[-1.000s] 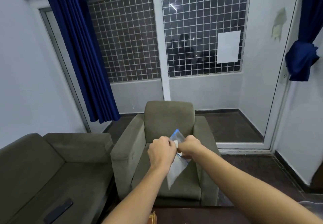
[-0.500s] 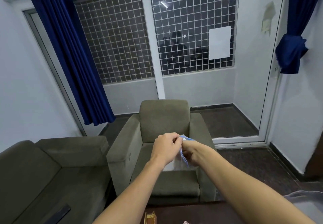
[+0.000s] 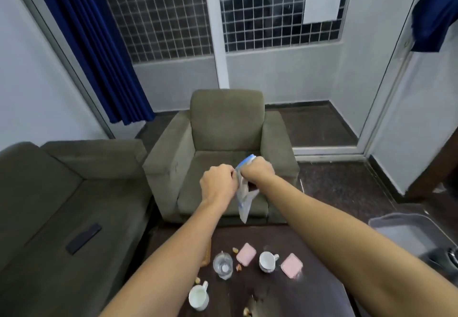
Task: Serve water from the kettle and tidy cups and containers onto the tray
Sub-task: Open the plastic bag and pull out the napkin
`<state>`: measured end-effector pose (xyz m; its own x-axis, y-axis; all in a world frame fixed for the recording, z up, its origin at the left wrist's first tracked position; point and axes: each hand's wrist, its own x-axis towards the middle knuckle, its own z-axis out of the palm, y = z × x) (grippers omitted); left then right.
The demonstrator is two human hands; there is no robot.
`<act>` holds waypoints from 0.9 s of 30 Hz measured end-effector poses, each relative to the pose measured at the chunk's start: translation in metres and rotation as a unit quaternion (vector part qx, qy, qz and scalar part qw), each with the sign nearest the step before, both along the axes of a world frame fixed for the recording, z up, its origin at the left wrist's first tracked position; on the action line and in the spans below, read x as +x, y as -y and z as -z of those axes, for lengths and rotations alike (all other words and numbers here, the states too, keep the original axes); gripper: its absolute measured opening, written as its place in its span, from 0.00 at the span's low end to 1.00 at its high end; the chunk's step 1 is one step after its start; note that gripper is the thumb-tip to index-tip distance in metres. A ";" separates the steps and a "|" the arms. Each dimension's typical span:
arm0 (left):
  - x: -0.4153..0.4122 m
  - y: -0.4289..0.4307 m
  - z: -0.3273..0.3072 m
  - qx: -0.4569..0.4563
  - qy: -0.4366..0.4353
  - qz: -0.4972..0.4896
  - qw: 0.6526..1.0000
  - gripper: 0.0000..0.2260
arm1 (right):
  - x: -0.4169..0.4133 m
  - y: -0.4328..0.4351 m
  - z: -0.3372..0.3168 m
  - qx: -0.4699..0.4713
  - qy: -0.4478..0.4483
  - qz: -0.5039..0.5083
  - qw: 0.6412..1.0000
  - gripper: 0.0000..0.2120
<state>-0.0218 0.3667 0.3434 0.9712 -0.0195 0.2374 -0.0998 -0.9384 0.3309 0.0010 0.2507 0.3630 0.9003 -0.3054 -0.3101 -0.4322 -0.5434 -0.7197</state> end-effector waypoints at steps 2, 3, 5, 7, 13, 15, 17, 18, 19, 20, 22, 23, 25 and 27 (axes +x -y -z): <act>-0.006 0.005 0.022 -0.003 -0.032 -0.017 0.999 0.13 | -0.005 0.004 0.011 -0.004 -0.005 0.001 1.000 0.06; -0.008 0.008 0.032 -0.009 -0.051 -0.024 0.998 0.12 | -0.008 0.007 0.017 0.002 -0.005 0.005 1.000 0.08; -0.013 0.015 0.051 -0.034 -0.090 -0.038 0.995 0.12 | -0.014 0.016 0.027 0.028 -0.024 0.002 0.999 0.12; -0.017 0.018 0.071 -0.078 -0.131 -0.052 0.987 0.11 | -0.020 0.030 0.034 0.076 -0.042 0.004 0.996 0.11; -0.021 0.027 0.144 -0.245 -0.297 -0.024 0.923 0.13 | -0.048 0.092 0.044 0.190 -0.013 0.062 0.980 0.02; -0.028 0.036 0.174 -0.302 -0.344 -0.006 0.889 0.13 | -0.062 0.111 0.052 0.198 -0.009 0.091 0.976 0.02; -0.035 0.047 0.201 -0.344 -0.388 0.021 0.855 0.14 | -0.076 0.128 0.066 0.190 -0.015 0.118 0.975 0.02; -0.039 0.053 0.213 -0.364 -0.410 0.033 0.836 0.15 | -0.084 0.136 0.074 0.188 -0.022 0.129 0.973 0.02; -0.043 0.060 0.224 -0.383 -0.433 0.041 0.815 0.15 | -0.091 0.142 0.082 0.186 -0.031 0.137 0.972 0.03; -0.046 0.067 0.235 -0.400 -0.455 0.044 0.794 0.15 | -0.098 0.148 0.090 0.184 -0.039 0.144 0.972 0.03; -0.051 0.078 0.252 -0.427 -0.494 0.041 0.756 0.13 | -0.108 0.156 0.105 0.186 -0.049 0.158 0.969 0.03; -0.052 0.080 0.259 -0.429 -0.510 0.038 0.745 0.12 | -0.112 0.159 0.112 0.188 -0.049 0.165 0.967 0.03; -0.053 0.079 0.272 -0.398 -0.542 0.041 0.739 0.12 | -0.119 0.165 0.124 0.189 -0.048 0.173 0.965 0.03; -0.051 0.073 0.288 -0.346 -0.564 0.039 0.749 0.13 | -0.125 0.169 0.135 0.193 -0.046 0.169 0.965 0.04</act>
